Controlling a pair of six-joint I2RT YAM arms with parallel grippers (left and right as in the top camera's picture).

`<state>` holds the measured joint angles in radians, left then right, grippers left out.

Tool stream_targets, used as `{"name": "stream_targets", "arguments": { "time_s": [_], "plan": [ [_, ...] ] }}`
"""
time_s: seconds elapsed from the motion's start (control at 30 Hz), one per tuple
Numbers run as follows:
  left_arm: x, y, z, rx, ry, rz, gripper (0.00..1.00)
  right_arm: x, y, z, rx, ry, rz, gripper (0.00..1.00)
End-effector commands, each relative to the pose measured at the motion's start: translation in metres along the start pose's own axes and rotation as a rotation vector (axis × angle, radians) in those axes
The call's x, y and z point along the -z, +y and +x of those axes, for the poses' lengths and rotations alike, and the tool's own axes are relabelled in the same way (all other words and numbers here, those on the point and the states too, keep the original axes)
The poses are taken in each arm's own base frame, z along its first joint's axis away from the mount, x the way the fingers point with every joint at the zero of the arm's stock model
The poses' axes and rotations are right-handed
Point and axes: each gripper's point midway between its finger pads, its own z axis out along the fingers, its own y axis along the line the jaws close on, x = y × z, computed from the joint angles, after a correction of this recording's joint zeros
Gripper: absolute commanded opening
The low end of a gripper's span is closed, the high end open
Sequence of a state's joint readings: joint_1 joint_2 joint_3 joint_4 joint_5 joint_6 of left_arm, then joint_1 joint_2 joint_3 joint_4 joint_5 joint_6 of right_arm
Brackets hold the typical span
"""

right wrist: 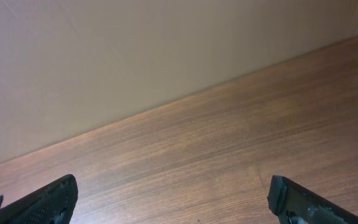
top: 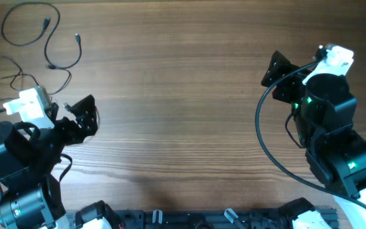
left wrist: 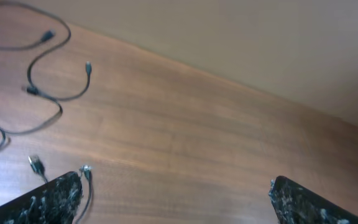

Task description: Untangle cables

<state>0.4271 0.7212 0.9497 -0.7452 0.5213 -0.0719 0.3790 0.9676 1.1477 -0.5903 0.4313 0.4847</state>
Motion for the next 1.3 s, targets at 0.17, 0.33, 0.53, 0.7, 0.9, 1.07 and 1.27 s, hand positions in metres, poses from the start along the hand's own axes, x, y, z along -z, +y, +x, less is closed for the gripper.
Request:
{"name": "stream_targets", "arguments": {
  "time_s": [0.17, 0.33, 0.53, 0.7, 0.9, 1.07, 1.27],
  "plan": [
    [-0.002, 0.003, 0.013, 0.009, 0.047, -0.009, 1.00, -0.001, -0.001, 0.004, 0.017, 0.012, -0.002, 1.00],
    [-0.002, 0.003, 0.013, 0.009, 0.047, -0.009, 1.00, 0.001, 0.022, 0.029, 0.031, 0.137, -0.142, 1.00],
    [-0.002, 0.003, 0.013, 0.009, 0.047, -0.009, 1.00, -0.008, 0.015, 0.066, 0.079, 0.286, -0.102, 1.00],
    [-0.002, 0.003, 0.013, 0.009, 0.047, -0.009, 1.00, -0.017, 0.010, 0.083, 0.111, 0.351, -0.064, 1.00],
    [-0.002, 0.003, 0.014, 0.010, 0.049, -0.009, 1.00, -0.019, 0.002, 0.098, 0.135, 0.413, -0.031, 1.00],
    [-0.002, 0.003, 0.014, 0.010, 0.049, -0.009, 1.00, -0.018, -0.006, 0.100, 0.167, 0.418, 0.003, 1.00],
    [-0.002, 0.003, 0.014, 0.011, 0.050, -0.010, 1.00, -0.022, -0.009, 0.111, 0.173, 0.432, 0.010, 1.00]
  ]
}}
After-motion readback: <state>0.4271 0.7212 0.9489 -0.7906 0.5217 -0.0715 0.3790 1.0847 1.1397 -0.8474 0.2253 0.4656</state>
